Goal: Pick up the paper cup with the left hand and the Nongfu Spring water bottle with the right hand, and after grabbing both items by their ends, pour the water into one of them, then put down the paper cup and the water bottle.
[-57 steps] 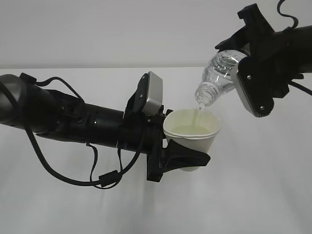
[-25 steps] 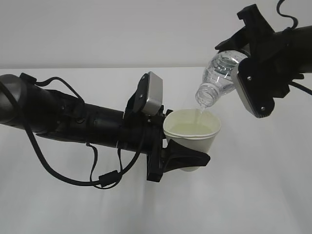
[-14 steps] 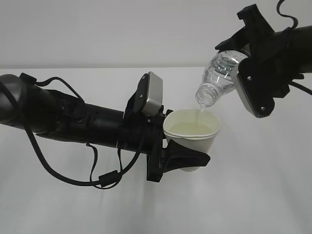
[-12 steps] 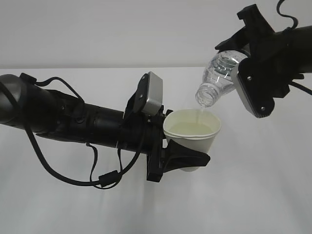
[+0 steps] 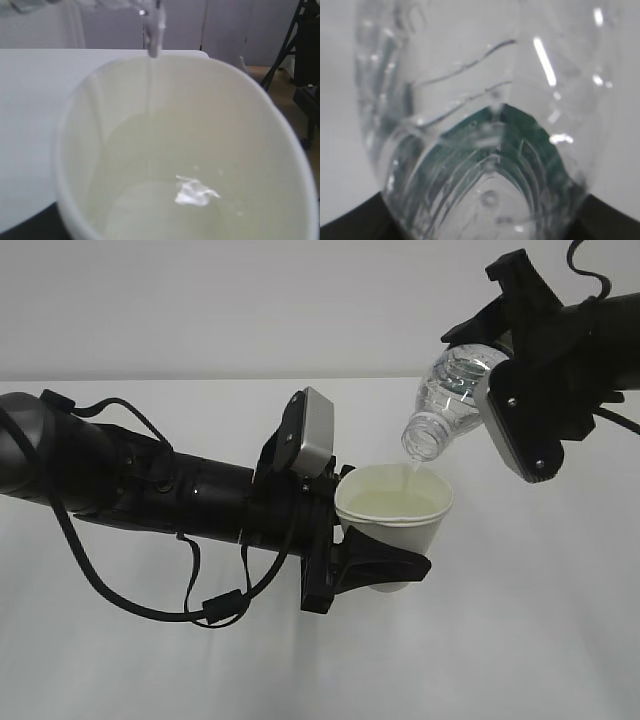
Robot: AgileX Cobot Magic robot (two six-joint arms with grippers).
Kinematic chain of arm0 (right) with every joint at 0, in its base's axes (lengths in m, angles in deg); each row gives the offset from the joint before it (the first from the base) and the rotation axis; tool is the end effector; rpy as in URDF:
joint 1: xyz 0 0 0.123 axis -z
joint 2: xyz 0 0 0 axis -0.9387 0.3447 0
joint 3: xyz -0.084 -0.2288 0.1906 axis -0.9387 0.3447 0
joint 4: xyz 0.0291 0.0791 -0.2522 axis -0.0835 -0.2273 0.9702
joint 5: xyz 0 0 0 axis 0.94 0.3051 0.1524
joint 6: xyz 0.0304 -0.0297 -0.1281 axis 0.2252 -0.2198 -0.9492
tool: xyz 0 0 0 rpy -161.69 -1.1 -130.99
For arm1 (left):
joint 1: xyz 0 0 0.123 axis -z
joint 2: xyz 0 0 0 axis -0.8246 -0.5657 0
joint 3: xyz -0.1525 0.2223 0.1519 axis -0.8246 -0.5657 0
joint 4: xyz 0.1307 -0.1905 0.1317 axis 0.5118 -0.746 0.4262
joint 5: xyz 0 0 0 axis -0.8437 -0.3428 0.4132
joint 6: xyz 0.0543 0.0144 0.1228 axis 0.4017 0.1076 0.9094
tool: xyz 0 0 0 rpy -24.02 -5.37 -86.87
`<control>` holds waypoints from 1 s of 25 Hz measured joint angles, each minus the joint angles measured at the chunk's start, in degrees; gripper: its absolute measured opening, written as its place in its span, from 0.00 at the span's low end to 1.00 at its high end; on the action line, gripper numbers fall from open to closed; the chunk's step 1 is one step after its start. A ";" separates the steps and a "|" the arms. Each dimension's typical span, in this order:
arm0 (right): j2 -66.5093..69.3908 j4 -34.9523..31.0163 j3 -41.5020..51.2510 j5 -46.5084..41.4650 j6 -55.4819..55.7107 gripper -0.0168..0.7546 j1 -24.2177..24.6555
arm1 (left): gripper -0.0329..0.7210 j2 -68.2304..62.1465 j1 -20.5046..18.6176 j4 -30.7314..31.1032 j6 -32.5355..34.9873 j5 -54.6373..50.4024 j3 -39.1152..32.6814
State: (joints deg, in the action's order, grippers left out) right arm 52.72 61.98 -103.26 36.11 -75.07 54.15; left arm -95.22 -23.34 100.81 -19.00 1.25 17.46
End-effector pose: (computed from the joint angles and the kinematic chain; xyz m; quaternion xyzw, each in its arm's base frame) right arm 0.3516 0.1201 0.2763 -0.7996 0.2935 -0.3659 0.3749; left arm 0.2957 -0.3193 0.1469 0.5576 0.5573 -0.4463 0.4234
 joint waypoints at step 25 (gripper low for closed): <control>0.00 0.99 -0.08 0.00 0.00 0.60 0.00 | 0.59 0.00 0.00 0.12 0.00 0.00 0.00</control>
State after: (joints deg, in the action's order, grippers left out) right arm 52.72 62.97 -103.34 36.11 -75.07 54.15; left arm -95.22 -23.34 100.93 -19.00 1.25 17.46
